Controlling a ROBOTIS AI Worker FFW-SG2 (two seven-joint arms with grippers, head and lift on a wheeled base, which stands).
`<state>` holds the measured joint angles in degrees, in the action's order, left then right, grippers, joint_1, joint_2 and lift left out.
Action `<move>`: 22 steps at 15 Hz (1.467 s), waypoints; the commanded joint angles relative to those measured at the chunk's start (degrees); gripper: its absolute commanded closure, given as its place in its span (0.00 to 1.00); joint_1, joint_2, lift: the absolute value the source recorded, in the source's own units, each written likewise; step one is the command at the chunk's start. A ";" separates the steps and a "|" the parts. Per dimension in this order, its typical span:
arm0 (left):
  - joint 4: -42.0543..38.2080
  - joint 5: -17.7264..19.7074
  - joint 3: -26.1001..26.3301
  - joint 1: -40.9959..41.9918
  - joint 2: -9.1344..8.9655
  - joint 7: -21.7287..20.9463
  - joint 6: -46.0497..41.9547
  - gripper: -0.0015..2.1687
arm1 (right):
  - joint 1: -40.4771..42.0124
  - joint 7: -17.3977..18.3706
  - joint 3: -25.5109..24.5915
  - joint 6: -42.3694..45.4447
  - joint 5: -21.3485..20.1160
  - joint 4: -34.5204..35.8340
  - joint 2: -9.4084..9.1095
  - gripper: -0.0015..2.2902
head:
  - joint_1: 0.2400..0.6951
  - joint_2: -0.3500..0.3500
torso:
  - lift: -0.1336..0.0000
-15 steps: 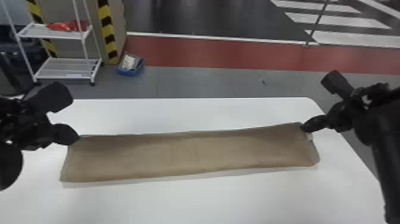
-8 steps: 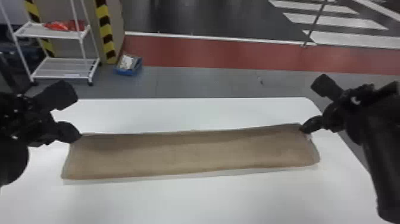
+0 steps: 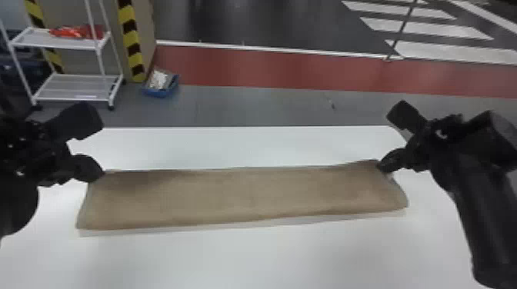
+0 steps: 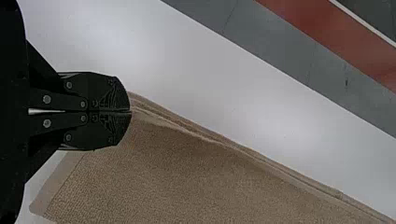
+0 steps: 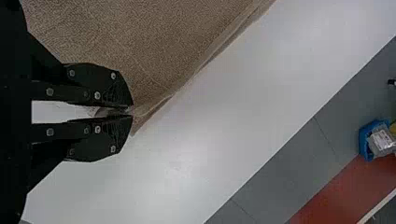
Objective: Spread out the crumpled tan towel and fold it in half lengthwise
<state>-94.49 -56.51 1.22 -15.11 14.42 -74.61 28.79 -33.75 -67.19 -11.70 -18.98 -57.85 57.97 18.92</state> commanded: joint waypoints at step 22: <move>-1.40 0.00 -0.87 4.13 0.52 6.50 -1.05 0.00 | 7.91 -1.02 -8.16 -3.48 9.07 10.50 1.65 0.05 | 1.00 0.25 | 0.07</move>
<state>-95.69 -56.51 0.66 -11.07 14.93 -68.21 27.60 -25.87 -67.96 -19.04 -21.93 -49.67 68.33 20.55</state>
